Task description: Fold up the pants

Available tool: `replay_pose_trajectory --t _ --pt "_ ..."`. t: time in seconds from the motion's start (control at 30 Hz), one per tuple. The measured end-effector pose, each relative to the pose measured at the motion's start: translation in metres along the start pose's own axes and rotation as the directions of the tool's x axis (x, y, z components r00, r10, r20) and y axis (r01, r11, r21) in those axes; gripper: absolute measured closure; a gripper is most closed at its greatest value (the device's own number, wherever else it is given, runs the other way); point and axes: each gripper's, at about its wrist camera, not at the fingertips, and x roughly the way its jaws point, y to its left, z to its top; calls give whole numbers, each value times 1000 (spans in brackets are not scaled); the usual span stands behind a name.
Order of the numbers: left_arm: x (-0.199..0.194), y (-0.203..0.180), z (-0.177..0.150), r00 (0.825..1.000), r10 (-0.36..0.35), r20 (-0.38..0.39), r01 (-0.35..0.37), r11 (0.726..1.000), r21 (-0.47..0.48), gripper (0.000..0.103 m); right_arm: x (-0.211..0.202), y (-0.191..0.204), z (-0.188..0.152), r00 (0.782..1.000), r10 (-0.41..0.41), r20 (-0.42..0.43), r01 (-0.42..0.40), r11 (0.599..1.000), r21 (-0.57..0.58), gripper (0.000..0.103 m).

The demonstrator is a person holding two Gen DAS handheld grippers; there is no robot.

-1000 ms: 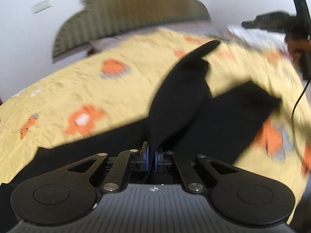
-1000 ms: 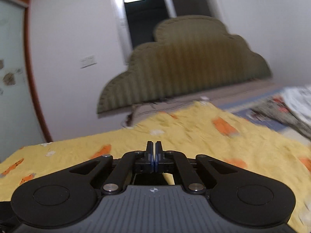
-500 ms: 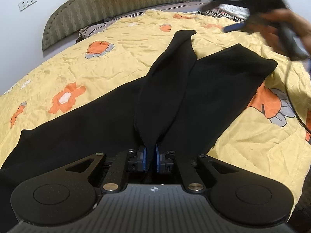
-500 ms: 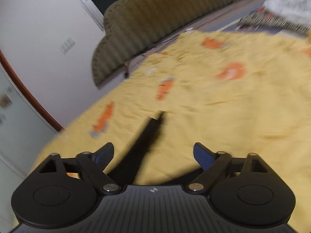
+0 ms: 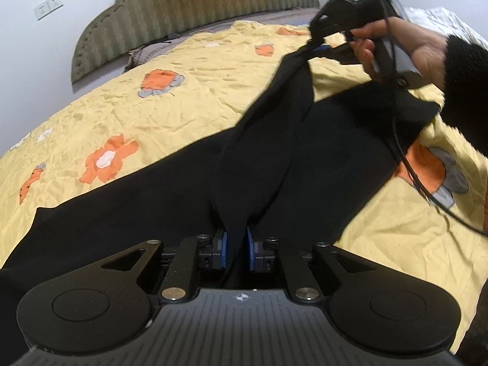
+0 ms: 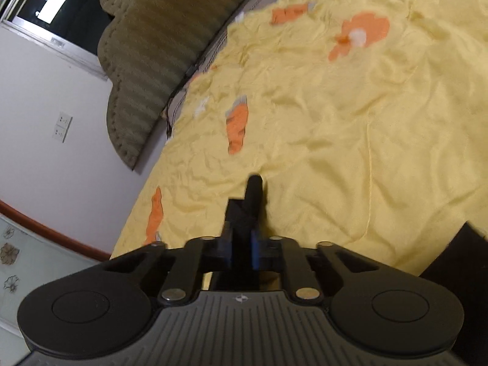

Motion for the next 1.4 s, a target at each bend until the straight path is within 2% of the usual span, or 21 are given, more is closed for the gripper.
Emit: replay_pose_trajectory --t 0.07,0.17,0.23,0.27,0.33,0.37,0.43,0.53,0.6,0.7,0.9,1.0,1.07,1.17,1.27,1.33,1.4 --pt "0 4 3 1000 14 9 -13 1000 -22 81 -10 9 2 1000 8 25 -7 999 -36 96" --pt "-2 15 12 999 43 32 -40 996 -80 81 -31 23 10 992 96 77 -92 994 -56 96" --pt "-6 20 17 998 43 50 -37 992 -119 81 -52 29 16 984 121 129 -110 990 -88 97" --pt "-8 21 18 998 40 54 -34 993 -117 81 -64 28 18 981 120 155 -104 989 -108 97" --pt "-9 17 18 998 27 49 -22 996 -89 81 -84 15 20 982 63 177 -40 990 -133 97" --pt "-8 13 16 999 14 41 -11 998 -70 81 -89 5 19 986 22 167 1 991 -137 97" --pt "-3 5 11 1000 3 19 -2 999 -32 81 -95 -23 18 994 -60 95 69 992 -102 96" --pt "5 -6 4 1000 3 1 -3 1000 3 80 -99 -58 12 994 -108 26 108 994 -31 95" --pt "7 -8 2 1000 14 2 -14 1000 10 80 -101 -67 10 997 -73 23 73 997 3 94" --pt "7 -6 4 1000 10 1 -10 1000 1 80 -100 -58 10 1000 -16 18 16 1000 -5 94" --pt "6 -5 5 1000 12 -2 -12 1000 -4 79 -79 -50 3 995 -97 -34 97 995 -20 94" --pt "3 -1 6 999 28 18 -27 999 -19 78 -75 -49 1 995 -102 -21 101 994 -38 97" --pt "0 10 12 998 49 44 -46 997 -63 80 -77 -36 9 997 -73 8 73 996 -51 97" --pt "-10 29 24 994 66 87 -52 987 -154 82 -98 -1 25 992 82 97 -75 995 -71 97" --pt "-20 29 30 993 49 110 -35 992 -123 84 -134 21 31 970 144 197 -116 982 -149 97" --pt "-23 18 27 995 13 101 -7 998 -57 84 -149 9 27 972 96 214 -66 987 -143 97" --pt "-22 3 19 997 -21 76 20 1000 12 84 -156 -18 15 980 -24 197 52 989 -140 97"
